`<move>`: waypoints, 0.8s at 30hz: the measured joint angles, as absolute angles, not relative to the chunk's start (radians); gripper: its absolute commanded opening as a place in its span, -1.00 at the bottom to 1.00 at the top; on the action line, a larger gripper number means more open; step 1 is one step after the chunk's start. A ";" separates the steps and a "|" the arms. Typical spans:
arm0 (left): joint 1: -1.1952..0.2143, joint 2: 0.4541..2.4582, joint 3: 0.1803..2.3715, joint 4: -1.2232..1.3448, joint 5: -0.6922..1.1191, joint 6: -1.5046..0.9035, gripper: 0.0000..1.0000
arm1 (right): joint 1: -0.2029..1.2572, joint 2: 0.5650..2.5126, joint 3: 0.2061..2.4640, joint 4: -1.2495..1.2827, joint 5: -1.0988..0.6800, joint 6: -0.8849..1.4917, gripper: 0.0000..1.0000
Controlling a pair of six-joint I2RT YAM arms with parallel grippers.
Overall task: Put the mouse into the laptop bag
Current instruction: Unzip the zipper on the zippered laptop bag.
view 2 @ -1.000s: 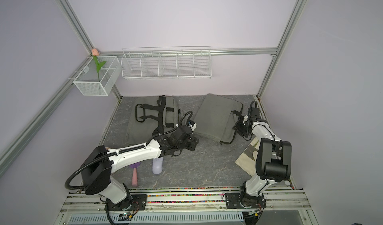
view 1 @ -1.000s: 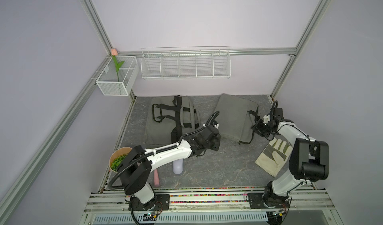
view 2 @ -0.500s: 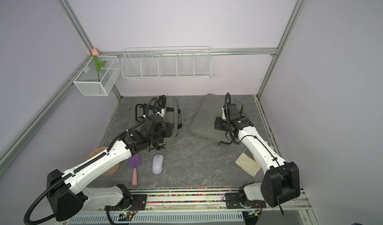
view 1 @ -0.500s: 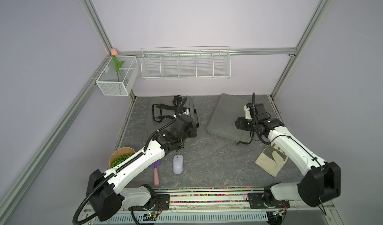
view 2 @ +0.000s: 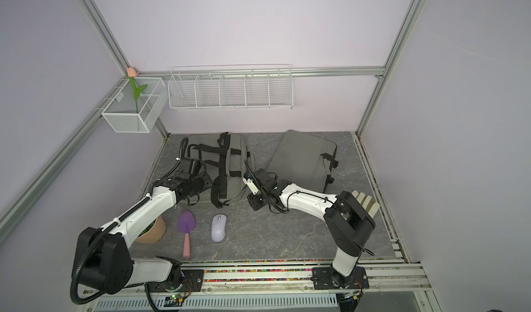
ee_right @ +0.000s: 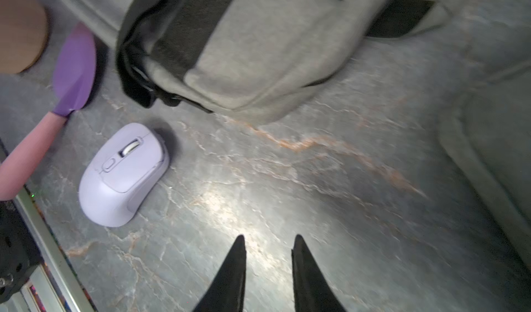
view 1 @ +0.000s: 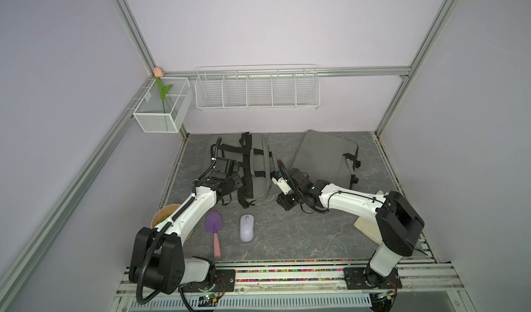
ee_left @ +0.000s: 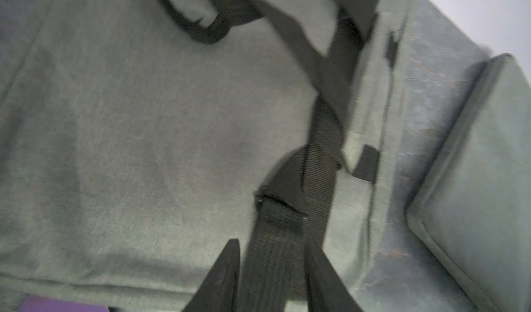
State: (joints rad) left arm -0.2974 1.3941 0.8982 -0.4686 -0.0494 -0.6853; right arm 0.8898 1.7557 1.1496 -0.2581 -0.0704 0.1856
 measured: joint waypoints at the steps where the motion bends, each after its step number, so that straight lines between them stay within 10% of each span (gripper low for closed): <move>1: -0.289 1.418 0.891 -0.460 -0.037 -0.691 -0.24 | 0.904 1.773 1.157 -0.242 -0.073 0.176 -0.25; 24: -0.200 1.557 0.861 -0.262 0.125 -0.722 -0.25 | 1.005 2.143 1.481 -0.111 0.097 0.070 0.00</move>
